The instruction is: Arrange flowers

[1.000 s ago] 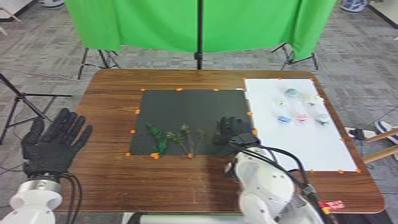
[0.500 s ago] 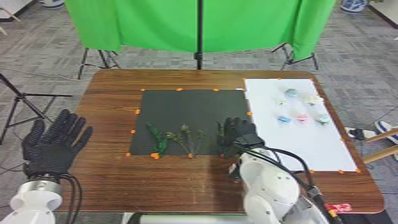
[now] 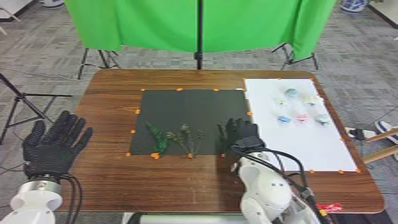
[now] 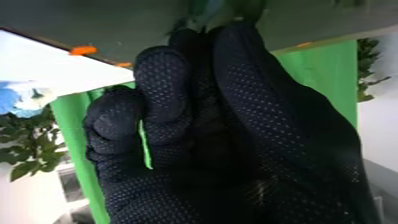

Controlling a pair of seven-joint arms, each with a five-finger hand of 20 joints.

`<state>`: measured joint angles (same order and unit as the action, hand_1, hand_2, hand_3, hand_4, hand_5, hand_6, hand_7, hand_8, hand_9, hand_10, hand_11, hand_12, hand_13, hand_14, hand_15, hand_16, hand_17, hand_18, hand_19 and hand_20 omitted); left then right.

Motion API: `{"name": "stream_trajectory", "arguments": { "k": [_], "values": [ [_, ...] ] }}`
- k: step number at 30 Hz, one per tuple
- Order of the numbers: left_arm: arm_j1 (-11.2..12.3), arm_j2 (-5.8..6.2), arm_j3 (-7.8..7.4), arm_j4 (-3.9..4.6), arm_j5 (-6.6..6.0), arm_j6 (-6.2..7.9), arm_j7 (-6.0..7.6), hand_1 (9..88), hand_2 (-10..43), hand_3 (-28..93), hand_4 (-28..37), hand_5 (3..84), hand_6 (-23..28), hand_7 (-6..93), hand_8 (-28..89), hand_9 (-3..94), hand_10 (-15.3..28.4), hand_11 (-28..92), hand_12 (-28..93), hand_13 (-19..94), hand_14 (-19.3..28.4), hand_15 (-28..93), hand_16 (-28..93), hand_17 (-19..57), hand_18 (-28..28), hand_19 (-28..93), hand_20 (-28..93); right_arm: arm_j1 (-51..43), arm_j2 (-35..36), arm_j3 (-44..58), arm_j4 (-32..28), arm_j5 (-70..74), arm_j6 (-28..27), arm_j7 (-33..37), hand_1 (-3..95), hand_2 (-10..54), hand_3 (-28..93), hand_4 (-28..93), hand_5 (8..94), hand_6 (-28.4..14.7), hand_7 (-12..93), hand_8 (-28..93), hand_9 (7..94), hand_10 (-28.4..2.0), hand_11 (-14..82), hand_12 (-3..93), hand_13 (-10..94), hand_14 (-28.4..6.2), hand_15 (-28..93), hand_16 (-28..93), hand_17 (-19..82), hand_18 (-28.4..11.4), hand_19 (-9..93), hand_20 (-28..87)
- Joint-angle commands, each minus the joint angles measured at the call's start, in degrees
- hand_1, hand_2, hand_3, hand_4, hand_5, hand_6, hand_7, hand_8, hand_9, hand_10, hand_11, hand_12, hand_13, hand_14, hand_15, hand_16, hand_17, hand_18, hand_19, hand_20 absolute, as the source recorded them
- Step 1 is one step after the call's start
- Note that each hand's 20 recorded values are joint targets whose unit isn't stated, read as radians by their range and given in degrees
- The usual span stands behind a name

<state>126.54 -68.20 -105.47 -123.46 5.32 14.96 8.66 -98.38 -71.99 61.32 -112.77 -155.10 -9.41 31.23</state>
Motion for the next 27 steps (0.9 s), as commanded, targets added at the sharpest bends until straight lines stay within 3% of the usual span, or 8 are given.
{"name": "stream_trajectory", "arguments": {
  "k": [1, 5, 13, 19, 24, 25, 27],
  "values": [
    [0.6, -0.51, 0.19, 0.15, 0.22, -0.14, -0.81, 29.6, 11.7, 73, -28.3, 49.7, 9.2, 16.8, -8, 43.1, 15.8, 26, 15, 32, 16.0, 42, -5, -4.2, 15.2, 34, 17, -1.2, 0.4, 0.5, 0.3, -1.5, -0.2, -2.7, 68.0, -9.5, 69, -28, 55.6, -5.5, 34, -11, 68.4, -14.9, 26.8, 50.7, 63, -9.8, 59, 47, 36, -25.3, 88, 35],
    [0.7, -0.52, 0.23, 0.19, 0.50, -0.51, -0.92, 30.6, 10.5, 73, -28.2, 49.6, 9.1, 16.9, -8, 43.0, 15.7, 26, 15, 32, 15.9, 42, -5, -4.2, 15.1, 34, 17, -1.1, 0.6, 0.4, 0.0, -2.0, -0.3, -3.2, 66.5, -9.5, 70, -28, 52.2, -7.0, 19, -10, 67.4, -15.0, 28.8, 49.8, 63, -9.8, 60, 46, 36, -25.5, 87, 34],
    [0.7, -0.38, 0.24, 0.07, 0.07, -0.01, -0.66, 31.4, 9.9, 72, -28.0, 49.3, 9.2, 17.0, -8, 42.8, 15.7, 26, 15, 32, 15.9, 42, -5, -4.3, 15.2, 34, 17, -1.1, 1.8, 0.2, -3.0, -1.2, 3.9, -2.5, 65.7, -9.5, 68, -28, 52.5, -7.4, 15, -10, 67.4, -15.4, 28.8, 48.7, 63, -10.0, 60, 45, 36, -25.8, 87, 34],
    [0.9, -0.63, 0.05, -0.02, 0.10, -0.10, -0.60, 30.1, 11.4, 72, -28.2, 49.4, 9.2, 16.9, -9, 42.8, 15.7, 26, 15, 32, 15.9, 42, -5, -4.3, 15.2, 34, 17, -0.9, 2.7, 1.7, -5.4, -0.7, 3.8, -1.6, 65.6, -9.5, 67, -28, 55.6, -7.3, 14, -10, 69.9, -16.1, 15.9, 39.6, 64, -10.0, 56, 44, 36, -26.1, 88, 33],
    [0.7, -0.74, 0.29, -0.06, 0.54, -0.84, -0.62, 29.7, 11.7, 72, -28.2, 49.4, 9.2, 16.9, -8, 42.7, 15.7, 26, 15, 32, 16.0, 42, -6, -4.3, 15.2, 34, 17, 1.0, 2.5, 7.1, -3.7, 0.9, 4.5, 2.7, 62.7, -9.5, 68, -28, 56.1, -7.4, 14, -10, 67.1, -18.4, 19.2, 30.1, 64, -10.3, 53, 43, 36, -26.4, 88, 32],
    [0.6, -0.71, 0.33, -0.01, 0.64, -1.15, -0.54, 29.7, 11.7, 72, -28.3, 49.3, 9.2, 16.9, -8, 42.8, 15.7, 26, 15, 32, 16.0, 42, -6, -4.3, 15.2, 34, 17, 1.5, 2.7, 8.7, -3.1, 1.1, 4.4, 3.1, 61.2, -9.5, 69, -27, 56.3, -7.5, 14, -10, 63.4, -20.3, 21.0, 22.9, 62, -11.1, 51, 41, 36, -26.5, 88, 31],
    [0.6, -0.50, 0.33, -0.06, 1.04, -1.76, -0.29, 29.6, 11.9, 72, -28.3, 49.4, 9.2, 16.8, -8, 42.8, 15.7, 26, 15, 32, 15.9, 42, -5, -4.2, 15.2, 34, 17, 2.4, 3.6, 11.4, -1.5, 2.3, 5.2, 4.4, 58.7, -9.5, 72, -28, 55.9, -7.7, 13, -10, 59.1, -21.5, 19.1, 19.4, 58, -13.7, 48, 35, 35, -26.2, 86, 29]
  ]
}}
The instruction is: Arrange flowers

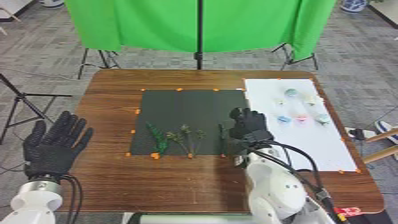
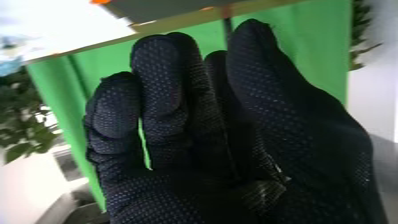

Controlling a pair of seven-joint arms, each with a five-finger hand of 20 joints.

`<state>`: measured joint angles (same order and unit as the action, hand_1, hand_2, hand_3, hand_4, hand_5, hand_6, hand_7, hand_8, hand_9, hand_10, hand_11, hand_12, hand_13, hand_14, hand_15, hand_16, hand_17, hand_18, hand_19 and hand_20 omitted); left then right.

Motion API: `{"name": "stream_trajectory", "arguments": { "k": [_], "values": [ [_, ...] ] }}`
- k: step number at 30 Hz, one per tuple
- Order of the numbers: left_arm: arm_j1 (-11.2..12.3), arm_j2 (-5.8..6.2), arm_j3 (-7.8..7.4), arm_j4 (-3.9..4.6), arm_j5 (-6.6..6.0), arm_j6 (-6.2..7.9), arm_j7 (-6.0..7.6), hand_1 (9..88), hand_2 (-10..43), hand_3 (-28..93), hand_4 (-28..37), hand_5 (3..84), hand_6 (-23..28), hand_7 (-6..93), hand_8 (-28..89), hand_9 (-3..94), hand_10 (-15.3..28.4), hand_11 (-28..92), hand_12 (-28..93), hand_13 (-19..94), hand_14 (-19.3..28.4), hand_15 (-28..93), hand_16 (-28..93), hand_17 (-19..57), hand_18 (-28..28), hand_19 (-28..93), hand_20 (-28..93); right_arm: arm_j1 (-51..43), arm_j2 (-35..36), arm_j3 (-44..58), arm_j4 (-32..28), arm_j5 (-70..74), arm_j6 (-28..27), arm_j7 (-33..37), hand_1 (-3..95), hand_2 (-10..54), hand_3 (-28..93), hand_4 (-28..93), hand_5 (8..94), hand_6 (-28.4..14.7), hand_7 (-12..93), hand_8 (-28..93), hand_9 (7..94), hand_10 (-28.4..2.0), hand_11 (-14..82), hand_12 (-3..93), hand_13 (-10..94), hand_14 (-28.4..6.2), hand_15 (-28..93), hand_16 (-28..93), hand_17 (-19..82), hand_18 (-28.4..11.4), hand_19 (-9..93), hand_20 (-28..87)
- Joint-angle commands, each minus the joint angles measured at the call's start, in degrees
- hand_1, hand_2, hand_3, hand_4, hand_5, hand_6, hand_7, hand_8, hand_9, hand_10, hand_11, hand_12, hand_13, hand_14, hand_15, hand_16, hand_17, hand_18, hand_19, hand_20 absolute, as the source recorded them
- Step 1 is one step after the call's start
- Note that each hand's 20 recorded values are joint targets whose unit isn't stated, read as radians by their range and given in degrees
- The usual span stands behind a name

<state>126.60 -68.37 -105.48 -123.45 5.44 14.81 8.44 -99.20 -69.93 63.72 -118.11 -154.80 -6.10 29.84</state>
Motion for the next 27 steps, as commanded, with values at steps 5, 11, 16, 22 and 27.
{"name": "stream_trajectory", "arguments": {
  "k": [5, 11, 16, 22, 27],
  "values": [
    [0.1, -0.37, 0.94, 0.61, 1.76, -3.97, 0.02, 29.5, 12.0, 72, -28.3, 49.0, 9.1, 16.6, -9, 42.4, 15.7, 25, 14, 32, 15.9, 41, -5, -4.3, 15.1, 34, 17, 5.8, 2.9, 14.2, 7.5, 8.2, -1.0, 7.7, 55.9, -9.5, 75, -27, 56.9, -6.9, 15, -10, 57.5, -20.3, 16.2, 16.4, 58, -15.7, 39, 22, 41, -22.1, 79, 15],
    [-0.5, -0.26, 1.35, 0.88, 1.84, -3.35, -0.11, 29.3, 12.1, 72, -28.3, 48.7, 9.2, 15.6, -8, 42.1, 15.5, 25, 15, 31, 15.9, 40, -5, -4.2, 15.1, 34, 17, 5.7, 4.0, 14.7, 9.0, 6.2, -5.3, 4.3, 56.2, -9.5, 77, -27, 53.9, -5.6, 15, -11, 51.4, -18.3, 12.8, 15.0, 53, -16.7, 35, 16, 38, -21.8, 77, 11],
    [-0.7, -0.39, 1.63, 0.91, 1.76, -2.84, -0.39, 29.3, 12.1, 72, -28.3, 48.6, 9.1, 15.6, -8, 42.1, 15.5, 25, 15, 31, 15.8, 40, -5, -4.2, 15.1, 34, 17, 6.4, 2.2, 14.7, 10.1, 7.8, -13.2, 4.5, 56.5, -9.5, 79, -28, 53.0, -5.2, 14, -11, 49.6, -17.8, 11.8, 14.7, 51, -16.7, 35, 15, 36, -22.1, 78, 12],
    [-0.6, -0.32, 1.79, 0.76, 1.61, -2.43, -0.05, 29.4, 12.1, 72, -28.3, 48.6, 9.1, 15.7, -8, 42.1, 15.5, 25, 15, 31, 15.8, 40, -5, -4.2, 15.1, 34, 17, 7.3, 1.4, 12.8, 13.6, 5.0, -12.1, 3.6, 57.3, -9.5, 78, -28, 52.9, -4.6, 14, -11, 49.9, -17.2, 12.1, 14.9, 51, -16.4, 35, 16, 35, -22.3, 79, 13],
    [-1.2, -0.68, 2.46, 1.12, 1.57, -2.73, -0.46, 29.4, 12.2, 72, -28.3, 48.7, 9.0, 15.8, -8, 42.1, 15.6, 25, 15, 31, 15.8, 40, -5, -4.2, 15.1, 34, 17, 8.1, 1.9, 10.8, 18.8, 1.0, -0.7, 2.9, 65.4, -9.5, 66, -28, 60.5, -3.1, 18, -11, 62.0, -16.1, 18.0, 19.4, 61, -10.5, 33, 31, 39, -20.7, 83, 20]
  ]
}}
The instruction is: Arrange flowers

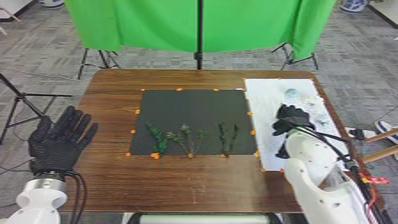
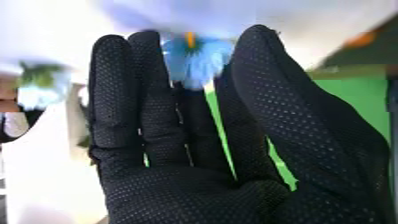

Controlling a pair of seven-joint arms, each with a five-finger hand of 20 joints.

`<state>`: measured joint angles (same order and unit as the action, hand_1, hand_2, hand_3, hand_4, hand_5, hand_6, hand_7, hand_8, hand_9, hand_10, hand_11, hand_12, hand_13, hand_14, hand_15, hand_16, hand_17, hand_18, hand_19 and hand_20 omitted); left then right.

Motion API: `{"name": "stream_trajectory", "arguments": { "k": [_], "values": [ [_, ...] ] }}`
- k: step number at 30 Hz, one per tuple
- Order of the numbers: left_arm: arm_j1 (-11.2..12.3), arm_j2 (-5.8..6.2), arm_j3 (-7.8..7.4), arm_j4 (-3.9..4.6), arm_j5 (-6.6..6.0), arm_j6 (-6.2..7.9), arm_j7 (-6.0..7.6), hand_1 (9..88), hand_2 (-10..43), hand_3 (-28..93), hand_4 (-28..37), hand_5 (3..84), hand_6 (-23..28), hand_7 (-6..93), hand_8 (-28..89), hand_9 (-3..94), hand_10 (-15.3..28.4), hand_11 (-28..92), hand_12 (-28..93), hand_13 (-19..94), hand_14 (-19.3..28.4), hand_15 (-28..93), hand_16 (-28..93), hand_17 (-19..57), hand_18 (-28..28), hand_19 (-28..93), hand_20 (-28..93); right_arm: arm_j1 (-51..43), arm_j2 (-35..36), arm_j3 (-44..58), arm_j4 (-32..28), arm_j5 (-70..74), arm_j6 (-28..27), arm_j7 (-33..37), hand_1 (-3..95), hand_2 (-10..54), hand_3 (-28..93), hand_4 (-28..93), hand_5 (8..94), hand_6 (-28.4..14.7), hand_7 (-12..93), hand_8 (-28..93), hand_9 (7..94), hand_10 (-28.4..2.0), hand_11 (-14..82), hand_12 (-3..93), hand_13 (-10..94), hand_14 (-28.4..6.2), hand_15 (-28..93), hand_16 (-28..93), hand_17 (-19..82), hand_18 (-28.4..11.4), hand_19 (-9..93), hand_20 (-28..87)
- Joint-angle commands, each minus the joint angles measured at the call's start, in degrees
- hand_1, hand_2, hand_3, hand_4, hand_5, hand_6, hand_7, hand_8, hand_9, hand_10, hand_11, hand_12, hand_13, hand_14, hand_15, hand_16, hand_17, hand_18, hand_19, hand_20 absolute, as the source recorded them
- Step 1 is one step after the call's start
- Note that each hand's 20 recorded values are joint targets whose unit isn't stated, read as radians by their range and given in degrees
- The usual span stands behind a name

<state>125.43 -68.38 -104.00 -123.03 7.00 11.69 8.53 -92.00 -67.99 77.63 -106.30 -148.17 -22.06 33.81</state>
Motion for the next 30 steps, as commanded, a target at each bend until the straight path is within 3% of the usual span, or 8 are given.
{"name": "stream_trajectory", "arguments": {
  "k": [1, 4, 12, 18, 22, 24, 28, 30],
  "values": [
    [-0.1, -0.63, 1.06, 0.74, -0.03, 0.49, -0.61, 29.4, 12.2, 72, -28.3, 48.7, 9.1, 15.9, -8, 42.1, 15.6, 25, 15, 31, 15.8, 40, -5, -4.2, 15.1, 34, 17, 0.9, 0.0, -3.2, 7.6, -5.9, 17.1, -1.4, 67.0, -9.5, 65, -28, 62.7, -2.7, 19, -10, 66.0, -15.0, 15.9, 25.5, 63, -9.1, 33, 34, 39, -20.6, 84, 22],
    [-0.4, -0.65, 1.19, 0.86, -0.17, 0.88, -0.60, 29.4, 12.2, 72, -28.3, 48.7, 9.1, 15.8, -8, 42.1, 15.6, 25, 15, 31, 15.8, 40, -5, -4.2, 15.1, 34, 17, 0.6, 0.4, -3.5, 7.4, -5.0, 20.7, -1.4, 69.4, -9.5, 64, -28, 70.4, -2.2, 27, 5, 78.3, -12.5, 13.2, 43.2, 70, -6.5, 39, 41, 40, -20.2, 85, 28],
    [0.8, -0.33, -0.46, 0.31, -0.45, 1.14, 0.55, 29.4, 12.2, 72, -28.3, 48.7, 9.1, 15.8, -8, 42.1, 15.6, 25, 15, 31, 15.8, 40, -5, -4.2, 15.1, 34, 17, 3.9, 0.1, -10.4, -0.7, -6.4, 27.1, -9.6, 70.1, -9.5, 67, -28, 74.6, -2.4, 30, 9, 82.2, -12.1, 15.0, 48.6, 72, -7.4, 42, 45, 40, -20.0, 84, 31],
    [1.2, 0.67, -1.11, 0.02, -0.72, 1.48, 1.36, 29.3, 12.2, 72, -28.3, 48.7, 9.1, 15.8, -8, 42.1, 15.5, 25, 15, 31, 15.8, 40, -5, -4.2, 15.1, 34, 17, 10.5, -5.9, -17.2, -3.8, -2.8, 20.6, -15.1, 70.1, -9.5, 67, -28, 74.5, -2.4, 30, 9, 82.0, -12.2, 14.8, 49.2, 72, -7.5, 43, 45, 40, -20.0, 84, 31],
    [1.0, 1.22, -0.88, 0.08, -0.85, 1.71, 1.92, 29.3, 12.2, 72, -28.3, 48.7, 9.0, 16.0, -8, 42.1, 15.4, 25, 15, 31, 15.8, 40, -5, -4.2, 15.1, 34, 17, 13.9, -12.0, -20.7, -0.8, 4.6, 16.8, -21.2, 70.0, -9.5, 67, -28, 74.1, -2.4, 30, 10, 81.5, -12.2, 14.8, 49.7, 72, -7.5, 43, 46, 39, -19.8, 84, 31],
    [0.9, 1.50, -0.59, 0.12, -0.90, 1.92, 2.52, 29.3, 12.2, 72, -28.3, 48.7, 9.1, 16.0, -8, 42.1, 15.5, 25, 15, 31, 15.8, 40, -5, -4.2, 15.1, 34, 17, 14.6, -14.2, -22.9, 0.3, 6.2, 15.8, -23.1, 69.9, -9.5, 67, -28, 74.0, -2.3, 30, 10, 81.3, -12.2, 14.8, 49.9, 72, -7.4, 43, 46, 39, -19.9, 84, 31],
    [0.2, 2.24, -0.08, 0.35, -1.69, 3.93, 5.00, 29.5, 12.4, 72, -28.3, 48.8, 9.1, 16.0, -8, 42.4, 15.5, 25, 15, 32, 15.8, 40, -5, -4.2, 15.1, 34, 17, 14.7, -17.4, -27.0, -0.1, 7.1, 9.0, -24.2, 69.6, -9.5, 68, -28, 73.5, -2.2, 30, 10, 80.9, -11.9, 14.9, 49.8, 71, -7.3, 43, 46, 39, -20.0, 84, 32],
    [0.2, 2.73, -0.28, 0.53, -1.72, 3.80, 5.71, 29.5, 12.8, 72, -28.3, 49.1, 9.0, 16.4, -8, 42.7, 15.3, 25, 15, 32, 15.8, 41, -5, -4.1, 15.1, 34, 17, 15.2, -18.2, -29.2, 0.8, 4.7, 7.6, -25.9, 69.5, -9.5, 68, -28, 73.4, -2.2, 31, 10, 80.8, -11.9, 15.1, 49.7, 71, -7.3, 43, 46, 39, -20.0, 84, 32]
  ]
}}
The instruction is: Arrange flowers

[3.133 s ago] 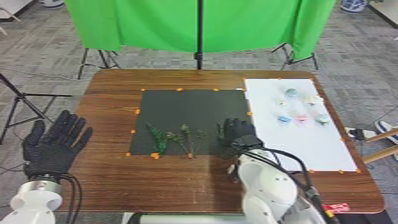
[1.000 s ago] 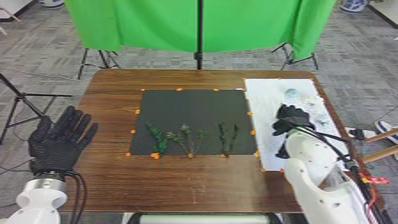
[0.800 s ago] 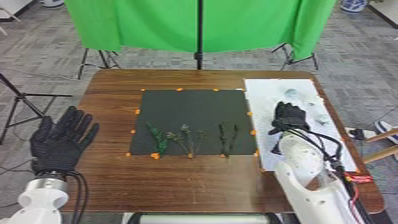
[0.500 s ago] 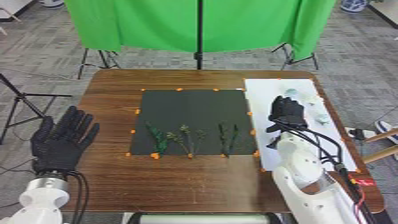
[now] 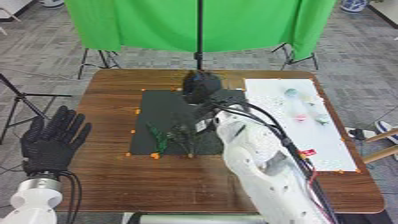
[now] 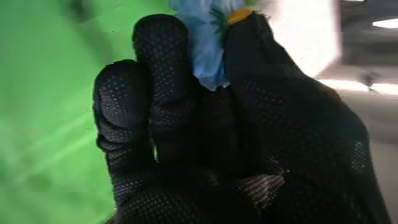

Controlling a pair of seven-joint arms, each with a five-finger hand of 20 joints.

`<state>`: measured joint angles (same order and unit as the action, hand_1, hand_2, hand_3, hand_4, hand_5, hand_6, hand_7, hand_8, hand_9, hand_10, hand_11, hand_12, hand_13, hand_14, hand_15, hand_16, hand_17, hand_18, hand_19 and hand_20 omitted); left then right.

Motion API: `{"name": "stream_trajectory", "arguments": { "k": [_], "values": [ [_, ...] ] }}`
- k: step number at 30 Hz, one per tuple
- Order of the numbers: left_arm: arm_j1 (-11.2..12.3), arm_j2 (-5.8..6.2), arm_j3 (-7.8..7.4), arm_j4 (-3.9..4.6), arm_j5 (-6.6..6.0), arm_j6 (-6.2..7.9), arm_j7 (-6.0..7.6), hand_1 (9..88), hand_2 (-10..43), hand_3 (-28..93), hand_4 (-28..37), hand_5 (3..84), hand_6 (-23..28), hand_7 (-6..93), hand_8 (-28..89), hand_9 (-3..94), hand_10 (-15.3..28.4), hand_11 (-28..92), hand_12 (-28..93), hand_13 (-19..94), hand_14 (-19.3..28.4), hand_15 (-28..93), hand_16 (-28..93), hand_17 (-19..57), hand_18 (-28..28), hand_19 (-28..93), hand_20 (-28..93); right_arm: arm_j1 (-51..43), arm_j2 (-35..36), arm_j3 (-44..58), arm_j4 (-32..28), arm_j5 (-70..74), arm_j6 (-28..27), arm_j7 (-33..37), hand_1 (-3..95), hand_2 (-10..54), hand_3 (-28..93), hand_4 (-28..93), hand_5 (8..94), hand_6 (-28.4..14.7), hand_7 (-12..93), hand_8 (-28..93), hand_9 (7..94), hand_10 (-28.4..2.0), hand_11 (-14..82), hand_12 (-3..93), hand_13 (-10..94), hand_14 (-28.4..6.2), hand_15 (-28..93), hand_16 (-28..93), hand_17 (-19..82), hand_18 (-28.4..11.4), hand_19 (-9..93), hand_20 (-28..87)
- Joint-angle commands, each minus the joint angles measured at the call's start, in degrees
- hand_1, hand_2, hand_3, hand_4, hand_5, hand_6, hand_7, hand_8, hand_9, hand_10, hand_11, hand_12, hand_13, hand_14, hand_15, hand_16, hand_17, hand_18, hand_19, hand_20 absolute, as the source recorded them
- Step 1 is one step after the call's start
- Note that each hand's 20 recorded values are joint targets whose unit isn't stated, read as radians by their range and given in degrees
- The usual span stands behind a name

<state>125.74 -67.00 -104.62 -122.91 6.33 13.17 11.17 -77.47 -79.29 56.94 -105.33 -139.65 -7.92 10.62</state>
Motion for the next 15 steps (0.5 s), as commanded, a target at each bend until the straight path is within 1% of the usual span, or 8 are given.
{"name": "stream_trajectory", "arguments": {
  "k": [1, 2, 3, 4, 7, 9, 11, 15],
  "values": [
    [-0.3, 1.58, 0.17, 0.42, -0.88, 2.50, 3.07, 29.5, 13.0, 72, -28.3, 49.2, 8.9, 16.5, -8, 42.8, 15.3, 25, 15, 32, 15.8, 41, -5, -4.1, 15.1, 34, 17, 1.1, -7.3, -9.5, 0.7, -5.1, -6.9, -3.4, 69.4, -9.5, 68, -28, 73.2, -2.2, 31, 9, 80.7, -11.9, 15.2, 49.7, 71, -7.3, 43, 46, 39, -20.1, 84, 32],
    [-0.5, 1.77, -0.23, 0.41, -0.65, 2.76, 2.83, 29.5, 13.1, 72, -28.3, 49.2, 8.9, 16.5, -8, 42.8, 15.4, 25, 15, 32, 15.7, 41, -5, -4.1, 15.0, 34, 17, 1.2, -7.7, -10.2, 1.9, -7.1, -6.7, -4.7, 69.4, -9.5, 68, -28, 73.2, -2.2, 31, 9, 80.5, -11.8, 15.3, 49.8, 71, -7.2, 43, 46, 39, -20.1, 84, 33],
    [-0.5, 2.12, -0.59, 0.37, 0.26, 3.03, 3.59, 29.4, 13.2, 72, -28.3, 49.3, 9.0, 16.6, -8, 42.8, 15.4, 25, 15, 32, 15.7, 41, -5, -4.1, 15.0, 33, 17, 1.4, -8.0, -11.0, 3.6, -10.1, -4.9, -7.1, 69.3, -9.5, 68, -28, 73.1, -2.2, 31, 9, 80.5, -11.9, 15.2, 49.6, 71, -7.1, 43, 45, 39, -20.1, 84, 33],
    [0.4, 2.15, -1.54, -0.46, 0.97, 3.21, 4.04, 29.4, 13.2, 72, -28.3, 49.3, 9.0, 16.6, -8, 42.8, 15.4, 25, 15, 32, 15.7, 41, -5, -4.1, 15.0, 34, 17, 1.4, -8.1, -12.0, 4.5, -13.2, -3.5, -8.8, 69.2, -9.5, 68, -28, 72.9, -2.2, 31, 9, 80.5, -11.9, 15.3, 49.5, 71, -7.2, 43, 45, 39, -20.2, 83, 33],
    [0.9, 3.08, -2.81, -1.01, 0.33, 2.35, 5.96, 29.4, 13.3, 72, -28.3, 49.3, 9.0, 16.6, -8, 42.8, 15.5, 25, 15, 32, 15.7, 41, -5, -4.1, 15.0, 34, 17, 1.6, -10.4, -12.3, 8.4, -17.8, -3.8, -11.9, 68.8, -9.5, 68, -28, 72.9, -2.2, 31, 9, 80.5, -11.7, 15.4, 49.1, 71, -7.1, 43, 45, 39, -20.2, 83, 33],
    [0.9, 3.52, -3.22, -1.25, 1.35, 2.70, 6.14, 29.4, 13.4, 72, -28.3, 49.4, 9.0, 16.6, -9, 42.9, 15.5, 25, 15, 32, 15.8, 41, -5, -4.1, 15.0, 34, 17, 1.3, -12.0, -12.1, 10.0, -20.2, -5.1, -12.5, 68.7, -9.5, 68, -28, 72.8, -2.1, 31, 9, 80.5, -11.7, 15.5, 48.9, 71, -7.0, 44, 45, 39, -20.2, 82, 34],
    [1.3, 4.04, -2.86, -1.73, 0.75, 2.87, 7.51, 29.3, 13.4, 72, -28.3, 49.4, 9.0, 16.7, -9, 42.9, 15.6, 25, 15, 32, 15.7, 41, -5, -4.1, 15.0, 34, 17, 0.9, -14.3, -10.8, 12.1, -23.7, -5.8, -14.8, 68.7, -9.5, 68, -28, 72.7, -2.1, 32, 8, 80.5, -11.7, 15.5, 48.8, 71, -7.0, 44, 45, 39, -20.2, 82, 34],
    [0.1, 4.21, -1.27, -1.33, 0.56, 1.79, 7.97, 29.4, 13.5, 72, -28.3, 49.6, 9.0, 16.9, -9, 43.3, 15.4, 26, 14, 32, 15.7, 41, -5, -4.1, 15.0, 34, 17, 1.4, -15.9, -10.1, 14.3, -27.4, -6.3, -14.1, 68.1, -9.5, 69, -28, 71.7, -2.0, 32, 8, 79.5, -11.6, 15.2, 48.5, 70, -6.8, 43, 45, 39, -20.2, 82, 35]
  ]
}}
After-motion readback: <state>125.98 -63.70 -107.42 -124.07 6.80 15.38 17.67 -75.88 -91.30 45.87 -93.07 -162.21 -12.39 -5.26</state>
